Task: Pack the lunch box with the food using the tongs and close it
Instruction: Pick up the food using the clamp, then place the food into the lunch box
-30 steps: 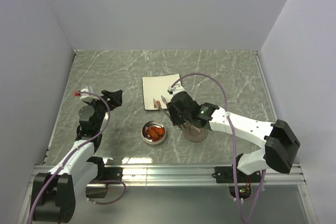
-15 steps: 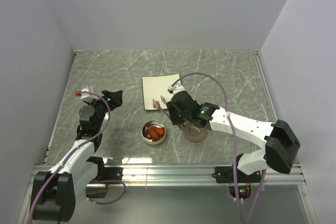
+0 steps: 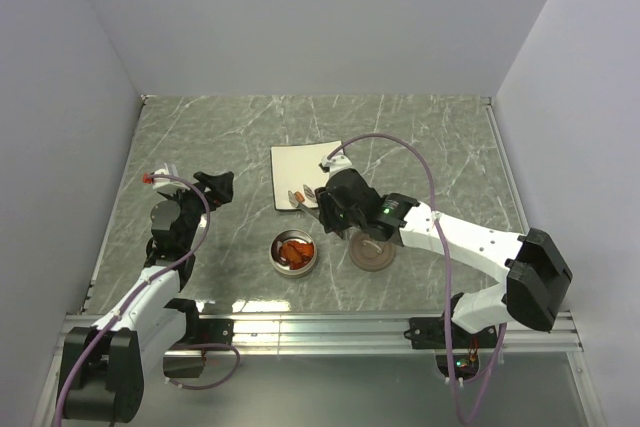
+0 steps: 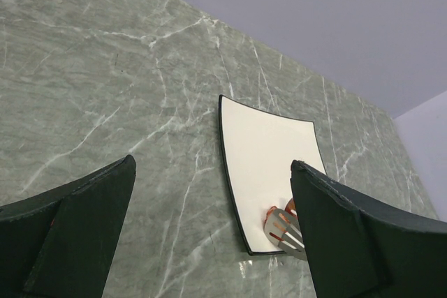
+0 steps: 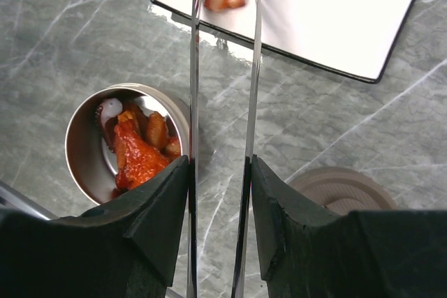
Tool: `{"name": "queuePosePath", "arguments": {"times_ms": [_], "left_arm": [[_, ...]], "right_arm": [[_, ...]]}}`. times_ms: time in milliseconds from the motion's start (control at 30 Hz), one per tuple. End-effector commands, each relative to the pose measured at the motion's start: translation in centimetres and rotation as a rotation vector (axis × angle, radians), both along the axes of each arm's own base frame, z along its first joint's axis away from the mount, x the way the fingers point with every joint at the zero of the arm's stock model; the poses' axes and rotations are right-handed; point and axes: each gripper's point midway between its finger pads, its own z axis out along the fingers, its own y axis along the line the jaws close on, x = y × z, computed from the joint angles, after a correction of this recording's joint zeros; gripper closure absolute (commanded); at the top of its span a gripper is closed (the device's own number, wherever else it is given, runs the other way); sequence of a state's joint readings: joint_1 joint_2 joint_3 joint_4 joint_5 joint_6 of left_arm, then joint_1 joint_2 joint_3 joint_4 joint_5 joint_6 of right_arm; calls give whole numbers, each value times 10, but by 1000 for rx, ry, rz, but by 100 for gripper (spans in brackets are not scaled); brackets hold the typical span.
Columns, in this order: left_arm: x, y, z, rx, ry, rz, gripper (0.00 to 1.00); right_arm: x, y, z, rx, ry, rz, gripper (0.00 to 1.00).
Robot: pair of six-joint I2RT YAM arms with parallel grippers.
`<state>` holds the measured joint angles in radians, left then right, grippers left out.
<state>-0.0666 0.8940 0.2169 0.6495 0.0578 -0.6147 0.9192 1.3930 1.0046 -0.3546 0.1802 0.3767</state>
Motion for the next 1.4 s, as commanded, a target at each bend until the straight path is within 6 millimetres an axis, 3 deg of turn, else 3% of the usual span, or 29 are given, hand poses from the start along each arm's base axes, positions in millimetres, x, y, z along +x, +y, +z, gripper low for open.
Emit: {"name": "queuePosePath", "arguments": {"times_ms": [0, 233, 533, 633, 867, 933, 1200, 1367], "left_arm": [[4, 0, 24, -11, -77, -3, 1], [5, 0, 24, -11, -76, 0, 1], [4, 0, 25, -12, -79, 2, 1], [4, 0, 24, -11, -76, -1, 1], [5, 0, 24, -11, -74, 2, 1], [5, 0, 23, -11, -71, 2, 1], [6, 1, 22, -10, -60, 8, 1], [8, 3, 20, -10, -47, 15, 1]], "right_arm": [[9, 16, 21, 67, -30, 11, 53], [6, 12, 8, 40, -5, 12, 53], [7, 5, 10, 18, -15, -12, 69], [9, 4, 20, 31, -38, -24, 69], [3, -7, 66, 115, -127, -31, 69], [-1, -9, 67, 124, -128, -25, 69], [-38, -14, 70, 175, -129, 33, 69], [-90, -4, 76, 215, -130, 143, 69]]}}
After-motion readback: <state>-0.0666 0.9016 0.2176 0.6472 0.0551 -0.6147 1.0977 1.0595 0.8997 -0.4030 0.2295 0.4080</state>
